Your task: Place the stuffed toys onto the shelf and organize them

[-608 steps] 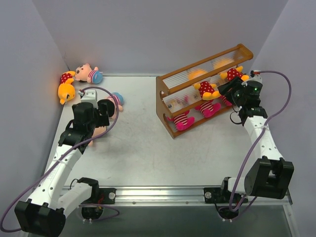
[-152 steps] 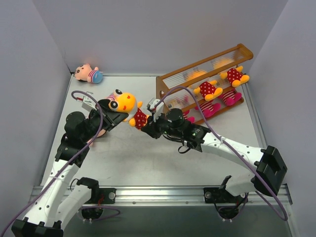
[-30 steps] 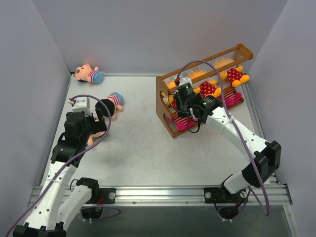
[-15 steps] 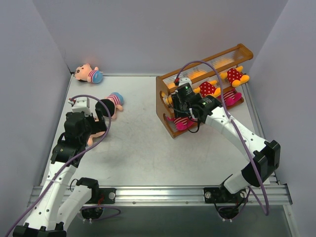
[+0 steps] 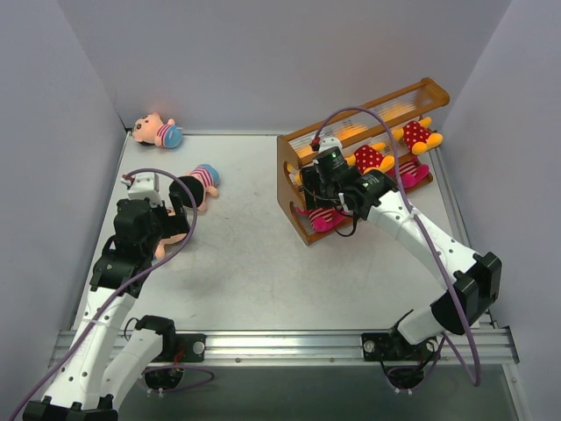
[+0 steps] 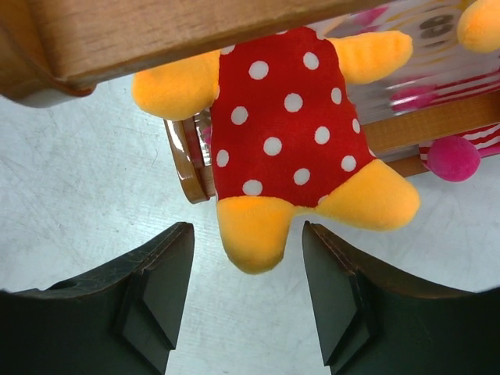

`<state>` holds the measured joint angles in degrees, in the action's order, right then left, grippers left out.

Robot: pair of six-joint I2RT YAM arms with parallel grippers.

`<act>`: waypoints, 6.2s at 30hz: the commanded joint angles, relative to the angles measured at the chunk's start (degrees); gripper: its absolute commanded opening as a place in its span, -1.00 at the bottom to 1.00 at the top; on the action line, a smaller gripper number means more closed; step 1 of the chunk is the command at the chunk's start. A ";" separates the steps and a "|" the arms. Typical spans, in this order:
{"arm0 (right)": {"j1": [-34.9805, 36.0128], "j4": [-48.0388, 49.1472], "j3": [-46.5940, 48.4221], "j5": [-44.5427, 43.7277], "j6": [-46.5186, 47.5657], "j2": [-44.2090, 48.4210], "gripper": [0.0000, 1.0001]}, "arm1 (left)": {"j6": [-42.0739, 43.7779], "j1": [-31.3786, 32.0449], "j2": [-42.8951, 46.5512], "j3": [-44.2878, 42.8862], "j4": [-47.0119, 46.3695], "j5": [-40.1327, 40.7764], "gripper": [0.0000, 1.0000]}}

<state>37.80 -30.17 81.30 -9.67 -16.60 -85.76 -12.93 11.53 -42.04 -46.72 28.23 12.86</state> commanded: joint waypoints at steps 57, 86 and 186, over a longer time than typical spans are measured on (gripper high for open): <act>-0.45 33.07 -27.06 17.58 8.52 39.79 0.98 | -10.01 -29.44 -29.22 -9.79 3.77 -4.16 0.97; -0.45 32.99 -29.00 16.61 11.41 41.20 0.98 | -23.80 -16.99 -27.05 4.35 10.01 -32.28 0.90; 21.00 44.59 -8.88 8.44 -11.88 2.17 0.62 | -55.54 8.68 -0.50 4.71 -27.35 -11.82 -0.71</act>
<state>58.54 12.56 68.99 0.64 -27.66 -82.87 -69.23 18.79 -42.48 -41.23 5.45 -1.72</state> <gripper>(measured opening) 0.815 0.349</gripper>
